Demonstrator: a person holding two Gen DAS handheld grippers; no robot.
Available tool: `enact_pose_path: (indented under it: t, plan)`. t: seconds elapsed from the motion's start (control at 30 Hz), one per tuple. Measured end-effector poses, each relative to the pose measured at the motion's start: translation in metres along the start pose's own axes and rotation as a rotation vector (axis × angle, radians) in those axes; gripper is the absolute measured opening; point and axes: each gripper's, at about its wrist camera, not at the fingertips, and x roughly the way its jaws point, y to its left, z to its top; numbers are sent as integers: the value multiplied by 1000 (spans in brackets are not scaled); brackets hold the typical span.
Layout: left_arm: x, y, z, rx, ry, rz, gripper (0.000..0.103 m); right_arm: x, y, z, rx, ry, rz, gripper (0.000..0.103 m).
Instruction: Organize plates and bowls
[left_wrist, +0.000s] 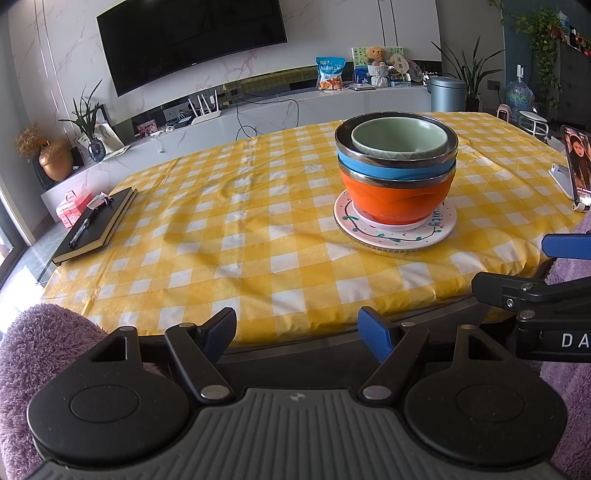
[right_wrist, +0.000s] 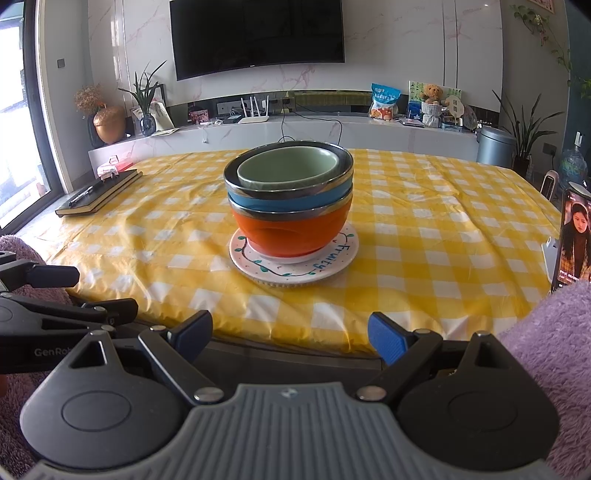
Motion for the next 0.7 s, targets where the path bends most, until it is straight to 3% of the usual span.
enact_pose_path:
  t: [0.7]
  plan:
    - [-5,1,2,-3,-23,4,88,1,0,-2,4,10,0,90]
